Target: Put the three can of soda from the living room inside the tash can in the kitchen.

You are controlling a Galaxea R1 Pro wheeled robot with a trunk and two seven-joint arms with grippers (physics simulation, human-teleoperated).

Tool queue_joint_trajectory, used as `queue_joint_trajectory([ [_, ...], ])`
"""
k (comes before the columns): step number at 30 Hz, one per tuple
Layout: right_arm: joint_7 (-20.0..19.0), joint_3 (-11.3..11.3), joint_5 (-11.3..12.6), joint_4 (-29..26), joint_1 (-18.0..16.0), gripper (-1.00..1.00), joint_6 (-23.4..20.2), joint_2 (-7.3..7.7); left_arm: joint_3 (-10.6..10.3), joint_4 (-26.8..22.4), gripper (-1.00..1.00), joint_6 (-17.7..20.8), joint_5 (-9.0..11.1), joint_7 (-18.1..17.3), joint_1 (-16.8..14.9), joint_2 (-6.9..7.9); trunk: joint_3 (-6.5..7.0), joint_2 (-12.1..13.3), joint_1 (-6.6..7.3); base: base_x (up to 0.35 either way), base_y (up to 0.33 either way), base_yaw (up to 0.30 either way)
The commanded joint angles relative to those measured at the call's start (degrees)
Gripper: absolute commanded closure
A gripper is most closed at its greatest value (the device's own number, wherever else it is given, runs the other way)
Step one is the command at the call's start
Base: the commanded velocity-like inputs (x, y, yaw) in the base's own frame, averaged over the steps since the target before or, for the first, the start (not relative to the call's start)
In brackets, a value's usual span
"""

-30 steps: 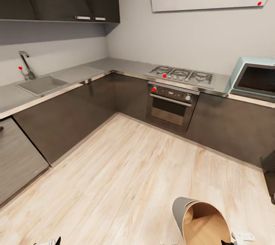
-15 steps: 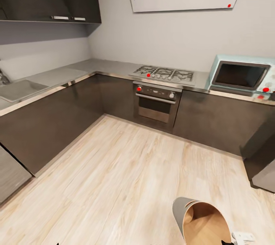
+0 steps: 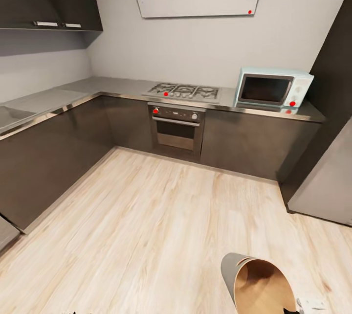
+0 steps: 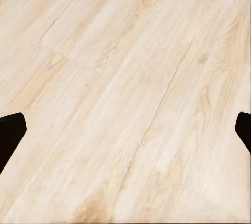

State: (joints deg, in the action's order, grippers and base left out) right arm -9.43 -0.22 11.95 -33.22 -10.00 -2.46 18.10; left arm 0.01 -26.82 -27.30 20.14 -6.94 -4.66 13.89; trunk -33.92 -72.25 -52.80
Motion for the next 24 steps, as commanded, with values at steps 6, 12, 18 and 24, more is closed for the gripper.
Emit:
queue_joint_trajectory([
  [6, -0.1, 0.0, 0.2, -0.1, 0.0, 1.0, 0.0, 0.0, 0.0, 0.0, -1.0, 0.0, 0.0, 0.0, 0.0, 0.0, 0.17, 0.0, 0.0, -0.32, -0.004, -0.252],
  [12, -0.1, 0.0, 0.2, -0.1, 0.0, 1.0, 0.0, 0.0, -0.1, 0.0, -1.0, 0.0, -0.1, 0.0, 0.0, 0.0, 0.33, 0.0, 0.0, -0.321, 0.0, -0.252],
  [18, -0.1, 0.0, 0.2, -0.1, 0.0, 1.0, 0.0, 0.0, -0.1, 0.0, -1.0, 0.0, -0.1, 0.0, 0.0, -0.03, 0.5, 0.0, 0.0, -0.321, 0.0, -0.252],
  [24, -0.1, 0.0, 0.2, -0.1, 0.0, 1.0, 0.0, 0.0, -0.1, 0.0, -1.0, 0.0, -0.1, 0.0, 0.0, -0.16, 0.66, 0.0, 0.0, -0.321, 0.0, -0.252],
])
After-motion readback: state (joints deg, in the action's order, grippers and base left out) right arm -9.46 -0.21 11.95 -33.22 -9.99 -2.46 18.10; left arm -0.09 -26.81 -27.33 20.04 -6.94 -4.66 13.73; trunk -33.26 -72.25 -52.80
